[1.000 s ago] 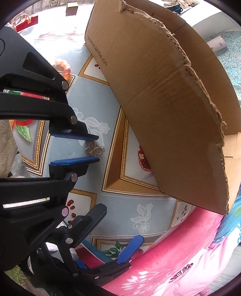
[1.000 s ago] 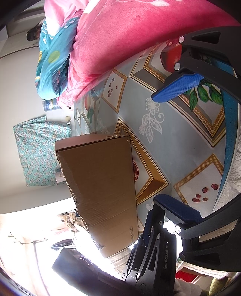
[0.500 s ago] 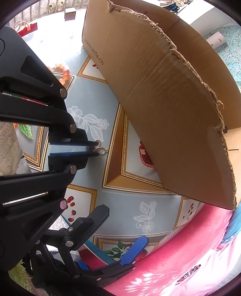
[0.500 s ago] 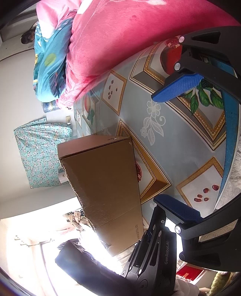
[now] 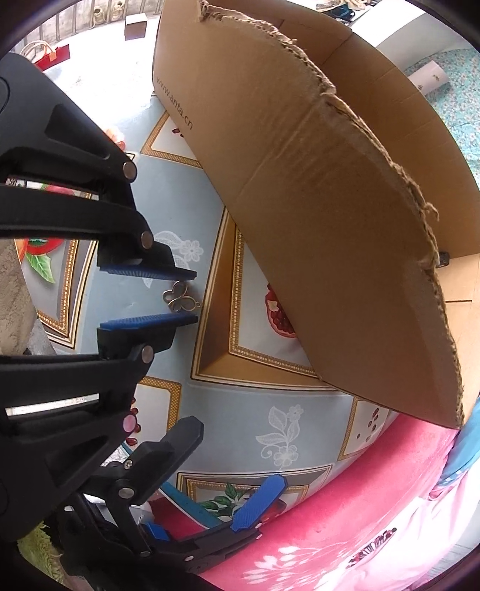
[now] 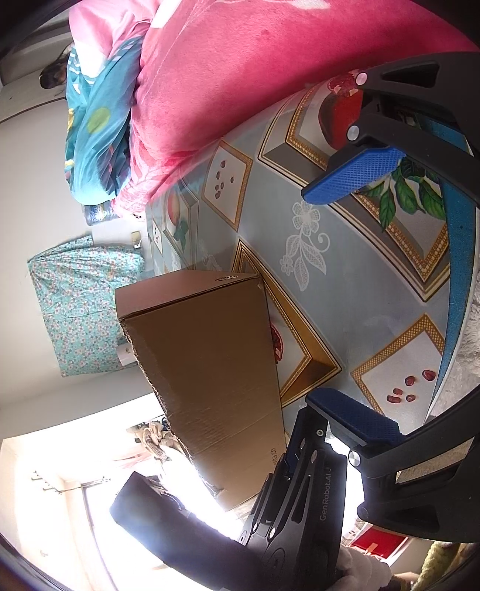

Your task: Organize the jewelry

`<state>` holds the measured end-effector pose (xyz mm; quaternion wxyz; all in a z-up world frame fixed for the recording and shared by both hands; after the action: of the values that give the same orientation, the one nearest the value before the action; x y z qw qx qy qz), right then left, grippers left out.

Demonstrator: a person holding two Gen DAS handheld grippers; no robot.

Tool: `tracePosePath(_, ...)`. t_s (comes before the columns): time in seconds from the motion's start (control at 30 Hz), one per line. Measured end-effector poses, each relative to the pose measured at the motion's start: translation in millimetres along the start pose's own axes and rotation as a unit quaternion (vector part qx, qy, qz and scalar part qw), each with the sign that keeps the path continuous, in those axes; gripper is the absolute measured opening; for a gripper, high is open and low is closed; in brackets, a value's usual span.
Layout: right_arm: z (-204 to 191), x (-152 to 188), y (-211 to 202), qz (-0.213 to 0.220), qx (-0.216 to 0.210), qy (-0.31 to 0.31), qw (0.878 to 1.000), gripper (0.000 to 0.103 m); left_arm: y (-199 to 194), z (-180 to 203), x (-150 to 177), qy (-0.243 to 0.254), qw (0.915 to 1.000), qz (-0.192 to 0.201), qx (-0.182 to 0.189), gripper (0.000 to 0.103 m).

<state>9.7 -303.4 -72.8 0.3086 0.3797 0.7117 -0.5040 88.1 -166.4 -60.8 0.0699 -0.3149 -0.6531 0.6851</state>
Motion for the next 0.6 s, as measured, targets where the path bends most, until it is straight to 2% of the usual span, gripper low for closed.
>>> tracePosePath(0.13,0.5,0.2,0.3,0.000,0.000,0.001,1.000,0.097,1.6,-17.0,-4.1,-0.018,0.9997,-0.012,0.015,0.018)
tracePosePath(0.2,0.4,0.4,0.2,0.000,-0.001,0.002,1.000,0.097,4.1,-24.0,-7.4,-0.015,0.9995,-0.016,0.022,0.026)
tracePosePath(0.33,0.8,0.7,0.5,0.001,-0.002,0.003,1.000,0.097,6.4,-22.4,-13.0,-0.010,0.9997,-0.018,0.014,0.027)
tracePosePath(0.43,0.8,1.3,0.6,0.001,-0.002,0.004,1.000,0.097,7.7,-23.6,-16.2,-0.008,0.9998,-0.017,0.011,0.024)
tracePosePath(0.5,1.7,1.1,0.0,0.002,-0.004,0.006,1.000,0.097,6.6,-11.8,-17.9,-0.001,0.9998,-0.016,0.010,0.015)
tracePosePath(0.6,2.1,1.0,-0.7,0.003,-0.005,0.009,1.000,0.097,9.8,-3.7,-17.5,0.009,0.9998,-0.015,0.000,0.014)
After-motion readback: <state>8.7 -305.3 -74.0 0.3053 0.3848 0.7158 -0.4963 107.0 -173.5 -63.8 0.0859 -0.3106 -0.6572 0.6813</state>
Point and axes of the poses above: each gripper's, at about its wrist camera, not at the fingertips, and y roughly the way its jaws point, z to its right, x to its underside, the point moved 3 cm from there along y, roughly the way its jaws point, and after that the axes turned 1 degree about z, right-handed, at the moved point
